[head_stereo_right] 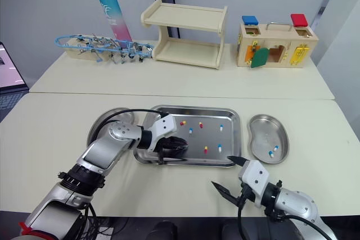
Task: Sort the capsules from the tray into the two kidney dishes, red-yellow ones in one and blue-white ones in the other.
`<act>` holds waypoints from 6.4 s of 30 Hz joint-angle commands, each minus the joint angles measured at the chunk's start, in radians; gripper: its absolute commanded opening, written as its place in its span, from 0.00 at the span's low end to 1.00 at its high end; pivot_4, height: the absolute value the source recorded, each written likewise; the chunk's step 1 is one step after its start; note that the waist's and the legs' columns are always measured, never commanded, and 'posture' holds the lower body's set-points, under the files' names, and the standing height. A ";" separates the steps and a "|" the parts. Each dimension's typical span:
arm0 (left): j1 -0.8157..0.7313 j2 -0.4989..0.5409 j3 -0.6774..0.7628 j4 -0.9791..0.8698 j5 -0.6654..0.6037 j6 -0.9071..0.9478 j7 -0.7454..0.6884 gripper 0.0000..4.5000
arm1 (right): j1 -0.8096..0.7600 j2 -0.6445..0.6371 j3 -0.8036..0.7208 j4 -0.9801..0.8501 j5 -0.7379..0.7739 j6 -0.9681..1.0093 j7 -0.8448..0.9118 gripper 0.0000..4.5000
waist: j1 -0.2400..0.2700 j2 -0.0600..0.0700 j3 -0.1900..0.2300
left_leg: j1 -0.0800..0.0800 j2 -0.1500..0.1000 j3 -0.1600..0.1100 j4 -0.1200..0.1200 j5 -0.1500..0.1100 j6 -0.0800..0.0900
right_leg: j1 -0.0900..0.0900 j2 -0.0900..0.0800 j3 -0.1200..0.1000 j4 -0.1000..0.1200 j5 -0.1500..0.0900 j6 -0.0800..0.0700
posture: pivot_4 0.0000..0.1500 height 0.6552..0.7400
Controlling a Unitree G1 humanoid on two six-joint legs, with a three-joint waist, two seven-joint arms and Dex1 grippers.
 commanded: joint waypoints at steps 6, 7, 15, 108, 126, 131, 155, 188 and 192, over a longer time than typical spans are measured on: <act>0.026 0.056 0.154 -0.138 -0.120 0.085 -0.028 0.00 | -0.034 0.000 0.002 -0.024 0.021 -0.031 0.028 1.00 | -0.003 0.000 0.000 | -0.001 0.000 0.000 0.000 0.000 0.000 | -0.001 0.000 0.000 0.000 0.000 0.000 | 1.00 1.00; 0.034 0.065 0.176 -0.160 -0.139 0.102 -0.029 0.00 | -0.037 0.000 0.004 -0.022 0.022 -0.034 0.032 1.00 | -0.003 0.000 0.000 | -0.001 0.000 0.000 0.000 0.000 0.000 | -0.001 0.000 0.000 0.000 0.000 0.000 | 1.00 1.00; 0.190 0.278 0.552 -0.128 -0.165 0.233 0.150 0.00 | -0.131 -0.029 0.070 0.016 0.053 -0.030 0.142 1.00 | -0.015 0.001 0.001 | 0.000 0.000 -0.001 -0.001 0.000 0.000 | -0.001 0.000 0.000 0.000 0.000 0.000 | 1.00 1.00; 1.032 0.181 1.151 -0.099 -0.392 -0.139 0.209 1.00 | -0.074 -0.145 -0.217 0.179 0.110 -0.227 0.303 1.00 | -0.001 -0.001 0.001 | 0.001 0.000 0.002 -0.002 0.000 0.000 | 0.000 -0.002 0.000 -0.001 0.000 0.000 | 1.00 1.00; 0.514 0.348 0.680 -0.332 -0.440 -0.027 0.017 1.00 | -0.065 0.064 0.047 0.108 -0.060 -0.158 0.047 1.00 | 0.005 -0.001 0.001 | 0.001 0.000 0.001 -0.002 0.000 0.000 | -0.001 -0.001 0.000 0.000 0.000 0.000 | 1.00 1.00; 0.226 0.268 0.428 -0.118 -0.316 -0.119 -0.062 0.73 | -0.083 0.098 0.068 0.103 -0.060 -0.133 0.007 1.00 | -0.004 0.000 0.001 | 0.000 0.000 0.001 -0.001 0.000 0.000 | -0.001 0.000 0.000 0.000 0.000 0.000 | 1.00 1.00; -0.401 -0.163 0.153 0.962 0.121 -0.611 -0.091 0.60 | -0.048 0.137 0.111 -0.022 -0.089 -0.014 -0.121 1.00 | -0.006 0.000 0.001 | -0.002 0.000 -0.001 0.000 0.000 0.000 | -0.003 0.001 -0.001 0.001 0.000 0.000 | 1.00 1.00; -0.025 0.196 0.489 0.133 -0.058 -0.038 -0.029 0.00 | -0.231 0.088 0.147 0.041 -0.023 0.006 0.044 1.00 | -0.027 0.001 0.002 | -0.001 0.000 -0.002 -0.001 0.000 0.000 | -0.002 0.001 -0.001 0.001 0.000 0.000 | 1.00 1.00; 0.133 0.246 0.611 -0.033 -0.101 0.096 0.060 0.00 | -0.276 0.078 0.154 0.069 0.026 0.000 0.122 1.00 | -0.016 0.001 0.002 | -0.001 0.000 -0.002 0.000 0.000 0.000 | -0.001 0.000 -0.001 0.001 0.000 0.000 | 1.00 1.00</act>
